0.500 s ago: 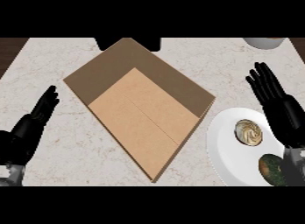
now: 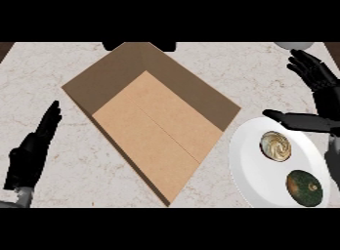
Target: Pick the cupcake from the plate and place it in the cardboard box
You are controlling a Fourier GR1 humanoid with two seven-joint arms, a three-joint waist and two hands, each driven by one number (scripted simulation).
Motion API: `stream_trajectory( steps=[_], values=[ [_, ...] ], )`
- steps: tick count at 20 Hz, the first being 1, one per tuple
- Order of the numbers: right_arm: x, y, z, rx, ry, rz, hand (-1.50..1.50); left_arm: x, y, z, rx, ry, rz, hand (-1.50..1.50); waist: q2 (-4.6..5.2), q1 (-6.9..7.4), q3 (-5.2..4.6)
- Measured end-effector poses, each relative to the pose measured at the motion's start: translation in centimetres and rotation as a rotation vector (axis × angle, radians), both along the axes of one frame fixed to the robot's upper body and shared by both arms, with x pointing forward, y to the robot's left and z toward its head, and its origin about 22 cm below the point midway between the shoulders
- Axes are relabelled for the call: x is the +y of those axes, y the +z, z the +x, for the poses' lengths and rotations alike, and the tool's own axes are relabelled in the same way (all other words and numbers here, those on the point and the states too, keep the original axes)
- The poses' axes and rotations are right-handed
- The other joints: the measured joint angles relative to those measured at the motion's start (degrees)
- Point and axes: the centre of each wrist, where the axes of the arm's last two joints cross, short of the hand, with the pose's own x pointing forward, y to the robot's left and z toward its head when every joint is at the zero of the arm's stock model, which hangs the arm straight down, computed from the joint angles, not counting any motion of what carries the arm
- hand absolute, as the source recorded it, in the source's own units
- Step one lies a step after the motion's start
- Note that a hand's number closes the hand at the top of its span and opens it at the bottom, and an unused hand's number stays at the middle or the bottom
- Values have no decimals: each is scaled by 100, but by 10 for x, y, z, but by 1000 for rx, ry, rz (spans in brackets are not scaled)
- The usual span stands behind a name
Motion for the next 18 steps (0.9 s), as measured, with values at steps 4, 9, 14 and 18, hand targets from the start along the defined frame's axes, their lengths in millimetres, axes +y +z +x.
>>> stream_trajectory(
  steps=[4, 9, 14, 18],
  values=[
    [-7, -37, 1, -23, -100, 84, -150, -6, -7, -3, 19, 18, -7, 0, 3, -31, 13],
    [-35, -43, -5, -14, -53, -70, -150, -5, -7, -2, 29, 36, 1, 0, -10, -75, 12],
    [-66, -7, -3, 62, 8, -401, -150, -5, -10, -2, 32, 37, 3, 0, -18, -77, 4],
    [-78, 22, -6, 198, 112, -648, -150, -5, -15, -6, 38, 40, 6, 0, -29, -76, -5]
  ],
)
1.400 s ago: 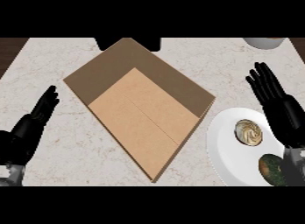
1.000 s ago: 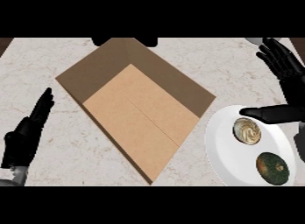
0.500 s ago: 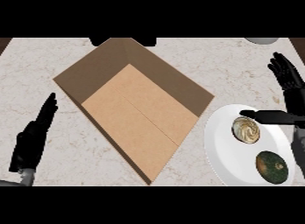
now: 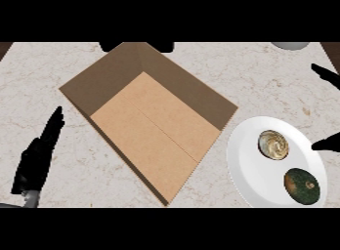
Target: Pick the cupcake from the plate and place it in the cardboard box
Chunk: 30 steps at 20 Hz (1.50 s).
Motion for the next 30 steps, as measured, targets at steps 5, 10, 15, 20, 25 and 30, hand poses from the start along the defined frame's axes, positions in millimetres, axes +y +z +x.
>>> stream_trajectory(
  steps=[5, 10, 15, 20, 25, 30],
  values=[
    [12, 23, -1, 187, 86, -224, -150, -2, 0, 1, 1, -2, -4, 0, -3, -9, 2],
    [43, 16, -8, 305, 119, -322, -150, 3, 4, 3, 0, 2, -4, 0, -1, -19, 8],
    [62, 1, -19, 340, 87, -365, -150, -2, -4, 7, -2, 4, -3, 0, 5, -31, 13],
    [72, -6, -22, 359, 49, -398, -150, -5, -1, 8, -4, 2, -9, 0, 8, -22, 16],
    [78, -22, -22, 386, 32, -432, -150, -3, 5, 8, -5, -3, -5, 0, 9, -11, 15],
    [73, -34, -14, 391, 26, -435, -150, -1, 0, 8, 0, -5, -6, 0, 13, -7, 16]
  ],
)
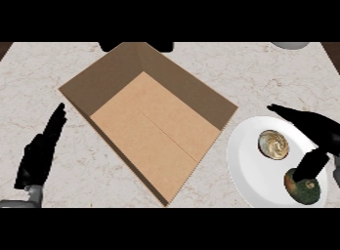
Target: Pick the cupcake from the plate and place it in the cardboard box
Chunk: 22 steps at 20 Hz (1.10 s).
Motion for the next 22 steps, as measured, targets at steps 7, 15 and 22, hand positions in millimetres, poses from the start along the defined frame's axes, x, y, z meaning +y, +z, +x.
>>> stream_trajectory(
  steps=[7, 15, 22],
  values=[
    [8, -15, -5, -8, 3, 5, -150, 1, 2, 1, -6, 5, 2, 0, -2, -4, 1],
    [7, -24, -6, -9, -8, 10, -150, -2, -2, -1, -6, 9, -1, 0, -2, -6, 0],
    [8, -35, -3, -2, -17, 15, -150, 3, 3, -4, -4, 5, -1, 0, -2, -2, 1]
  ],
)
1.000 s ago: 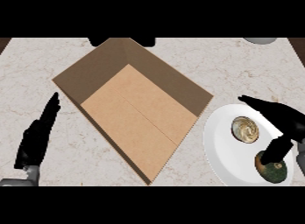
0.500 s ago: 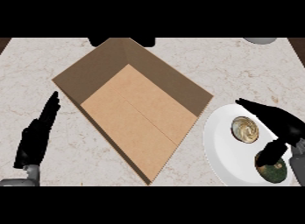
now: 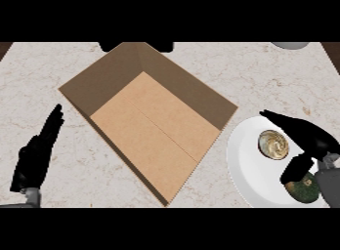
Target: Pick the cupcake from the plate and place it in the cardboard box
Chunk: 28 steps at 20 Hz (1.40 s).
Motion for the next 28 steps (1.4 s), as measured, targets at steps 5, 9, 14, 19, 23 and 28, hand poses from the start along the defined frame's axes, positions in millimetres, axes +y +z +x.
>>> stream_trajectory(
  steps=[5, 9, 14, 19, 23, 28],
  values=[
    [0, -7, 4, 14, 19, -28, -150, -2, -1, 3, -3, 1, 6, 0, -1, 1, -3],
    [0, -13, 1, 37, 20, -12, 150, -5, -3, 3, -6, -1, 6, 0, -2, -5, -3],
    [6, -21, 0, -67, 28, -42, 150, -5, -2, -2, -5, -1, 2, 0, -3, 6, -4],
    [7, -15, 3, -192, 30, -73, 150, -5, 0, 2, -4, 2, 0, 0, -2, -3, -1],
    [6, -11, 5, -268, 32, -89, 150, -7, -3, -1, 4, -1, -2, 0, -2, -3, -2],
    [23, -9, 5, -339, 10, -155, 150, -1, 1, 2, 1, 3, -1, 0, -1, -3, 0]
  ],
)
